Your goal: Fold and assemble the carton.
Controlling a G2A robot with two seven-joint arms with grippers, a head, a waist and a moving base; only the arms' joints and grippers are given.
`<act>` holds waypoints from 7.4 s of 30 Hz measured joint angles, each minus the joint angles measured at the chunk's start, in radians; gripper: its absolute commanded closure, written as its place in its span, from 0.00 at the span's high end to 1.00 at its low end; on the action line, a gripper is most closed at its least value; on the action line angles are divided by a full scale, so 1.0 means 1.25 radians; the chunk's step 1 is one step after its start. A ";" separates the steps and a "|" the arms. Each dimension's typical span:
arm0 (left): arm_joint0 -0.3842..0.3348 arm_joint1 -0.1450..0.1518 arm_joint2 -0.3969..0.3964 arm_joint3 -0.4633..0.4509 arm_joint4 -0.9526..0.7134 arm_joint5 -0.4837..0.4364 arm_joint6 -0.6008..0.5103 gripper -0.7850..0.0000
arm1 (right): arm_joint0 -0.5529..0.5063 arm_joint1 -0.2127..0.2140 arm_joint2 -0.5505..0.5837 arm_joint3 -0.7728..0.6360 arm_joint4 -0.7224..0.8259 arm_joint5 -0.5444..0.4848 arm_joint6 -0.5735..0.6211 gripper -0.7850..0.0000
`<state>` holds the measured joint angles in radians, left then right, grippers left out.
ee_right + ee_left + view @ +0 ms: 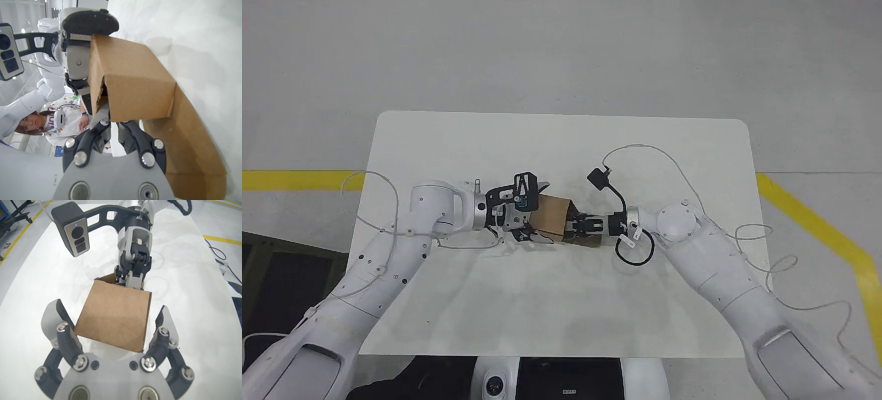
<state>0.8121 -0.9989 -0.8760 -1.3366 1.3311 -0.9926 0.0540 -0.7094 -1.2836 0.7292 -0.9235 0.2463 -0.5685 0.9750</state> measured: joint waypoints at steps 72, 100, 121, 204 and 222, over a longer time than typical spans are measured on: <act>0.060 0.001 -0.065 -0.033 0.115 0.060 0.075 1.00 | 0.050 -0.056 -0.020 0.079 0.025 0.058 0.021 0.00; 0.068 -0.002 -0.080 -0.040 0.094 0.059 0.054 1.00 | -0.159 0.082 0.258 -0.251 -0.125 0.234 0.107 0.19; 0.076 -0.002 -0.091 -0.040 0.104 0.060 0.059 1.00 | -0.207 0.092 0.251 -0.259 -0.158 0.279 0.056 0.38; 0.088 -0.005 -0.105 -0.047 0.127 0.048 0.066 1.00 | 0.006 0.014 0.097 -0.098 -0.082 0.199 0.087 0.15; 0.093 -0.005 -0.109 -0.052 0.130 0.047 0.063 1.00 | -0.011 0.025 0.115 -0.153 -0.130 0.239 0.093 0.13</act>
<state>0.9288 -1.0049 -1.0124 -1.4014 1.4936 -0.9337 0.1330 -0.7236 -1.2521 0.8726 -1.1151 0.0840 -0.2695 1.0913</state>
